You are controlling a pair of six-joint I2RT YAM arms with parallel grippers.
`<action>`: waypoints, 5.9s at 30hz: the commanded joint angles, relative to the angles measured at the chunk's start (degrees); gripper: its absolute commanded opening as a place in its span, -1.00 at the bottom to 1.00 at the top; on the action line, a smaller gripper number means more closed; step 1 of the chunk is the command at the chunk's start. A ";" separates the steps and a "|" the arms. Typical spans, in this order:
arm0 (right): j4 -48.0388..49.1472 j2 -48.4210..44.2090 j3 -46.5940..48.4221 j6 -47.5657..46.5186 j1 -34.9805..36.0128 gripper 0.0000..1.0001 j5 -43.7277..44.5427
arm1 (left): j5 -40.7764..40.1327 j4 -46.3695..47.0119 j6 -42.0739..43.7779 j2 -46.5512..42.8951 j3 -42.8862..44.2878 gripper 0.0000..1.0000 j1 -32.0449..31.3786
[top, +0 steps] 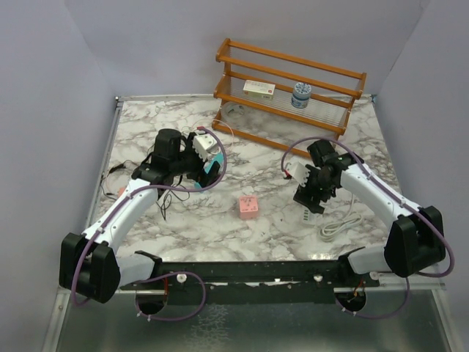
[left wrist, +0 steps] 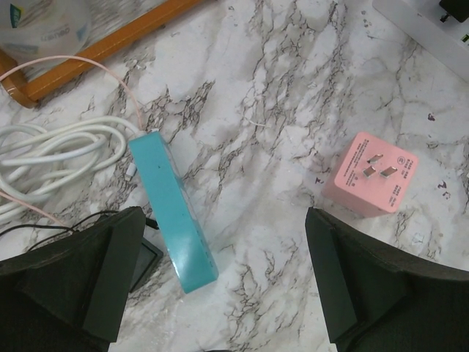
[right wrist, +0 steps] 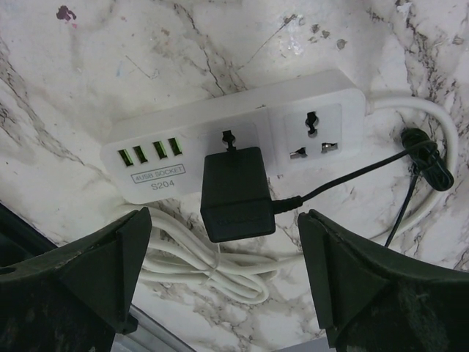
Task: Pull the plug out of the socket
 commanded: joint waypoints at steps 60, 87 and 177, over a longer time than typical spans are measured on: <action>10.18 8.80 1.83 16.85 -3.09 -0.63 -1.46 | -5.77 0.79 6.03 2.86 2.17 0.98 -8.69; 12.66 4.40 -1.44 14.47 -1.86 -0.99 -6.56 | -1.23 25.19 -10.54 21.16 3.39 0.98 -23.28; 24.67 -3.66 -8.82 18.95 -8.97 -0.99 -15.06 | -21.49 49.94 -37.96 58.88 3.86 0.52 -34.83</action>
